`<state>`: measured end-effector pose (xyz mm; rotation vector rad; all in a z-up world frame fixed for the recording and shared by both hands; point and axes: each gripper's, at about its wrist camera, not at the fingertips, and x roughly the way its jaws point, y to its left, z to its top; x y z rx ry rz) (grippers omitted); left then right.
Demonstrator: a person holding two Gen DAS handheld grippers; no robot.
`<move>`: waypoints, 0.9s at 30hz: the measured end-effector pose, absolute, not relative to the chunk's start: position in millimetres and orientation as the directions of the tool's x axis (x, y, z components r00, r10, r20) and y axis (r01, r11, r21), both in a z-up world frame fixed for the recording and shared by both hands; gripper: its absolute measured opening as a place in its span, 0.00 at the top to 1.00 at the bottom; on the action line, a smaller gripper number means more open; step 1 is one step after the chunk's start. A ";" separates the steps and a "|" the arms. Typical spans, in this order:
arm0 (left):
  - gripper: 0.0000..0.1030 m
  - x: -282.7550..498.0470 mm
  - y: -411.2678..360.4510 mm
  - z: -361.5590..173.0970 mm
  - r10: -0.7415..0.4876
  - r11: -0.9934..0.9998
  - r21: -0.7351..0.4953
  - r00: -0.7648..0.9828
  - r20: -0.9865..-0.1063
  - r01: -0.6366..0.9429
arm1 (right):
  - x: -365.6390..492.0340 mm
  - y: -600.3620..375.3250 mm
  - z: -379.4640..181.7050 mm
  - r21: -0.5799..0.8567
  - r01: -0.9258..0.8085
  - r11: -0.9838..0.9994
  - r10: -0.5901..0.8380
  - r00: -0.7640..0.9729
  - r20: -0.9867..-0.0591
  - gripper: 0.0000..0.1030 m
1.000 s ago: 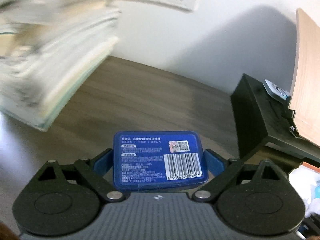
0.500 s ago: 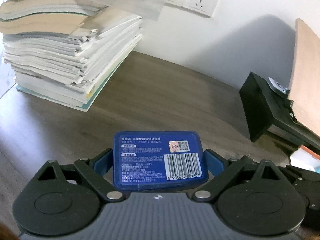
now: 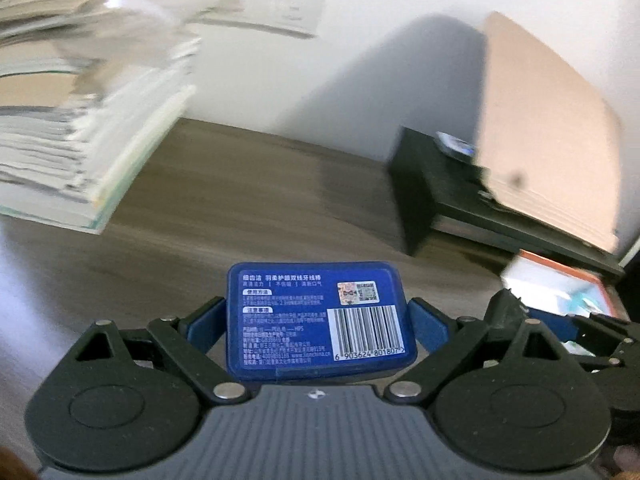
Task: Organize rigid objects
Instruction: 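Grasp the blue box with left tool while right tool grasps the black charger, then carry the blue box and black charger with both tools over the white box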
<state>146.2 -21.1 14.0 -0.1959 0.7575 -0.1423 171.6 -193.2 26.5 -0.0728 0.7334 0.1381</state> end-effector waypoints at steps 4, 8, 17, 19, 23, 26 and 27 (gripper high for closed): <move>0.05 130.3 -54.9 18.4 -0.265 0.961 -0.238 0.703 -0.660 0.139 | 140.3 -227.0 43.2 -0.019 -0.075 0.997 0.044 0.750 -0.659 0.34; 0.05 109.0 -92.0 25.5 -0.316 0.948 -0.246 0.690 -0.651 0.203 | 109.6 -268.8 58.0 -0.009 -0.005 1.000 -0.002 0.765 -0.644 0.34; 0.05 66.5 -183.7 33.6 -0.371 0.928 -0.245 0.676 -0.637 0.279 | 54.3 -373.4 79.5 -0.010 0.105 0.994 -0.090 0.798 -0.596 0.34; 0.05 61.3 -202.4 34.0 -0.370 0.929 -0.236 0.680 -0.633 0.285 | 46.8 -396.1 81.2 -0.014 0.121 0.993 -0.106 0.800 -0.591 0.34; 0.05 55.2 -229.2 33.8 -0.360 0.932 -0.223 0.686 -0.632 0.284 | 35.8 -430.8 81.5 0.001 0.138 0.990 -0.112 0.806 -0.582 0.34; 0.05 53.1 -245.3 31.9 -0.359 0.933 -0.219 0.687 -0.632 0.287 | 28.4 -447.5 81.9 0.015 0.133 0.991 -0.101 0.816 -0.569 0.34; 0.05 52.1 -249.9 31.6 -0.358 0.933 -0.216 0.688 -0.631 0.288 | 27.4 -451.5 81.6 0.017 0.126 0.992 -0.095 0.819 -0.566 0.34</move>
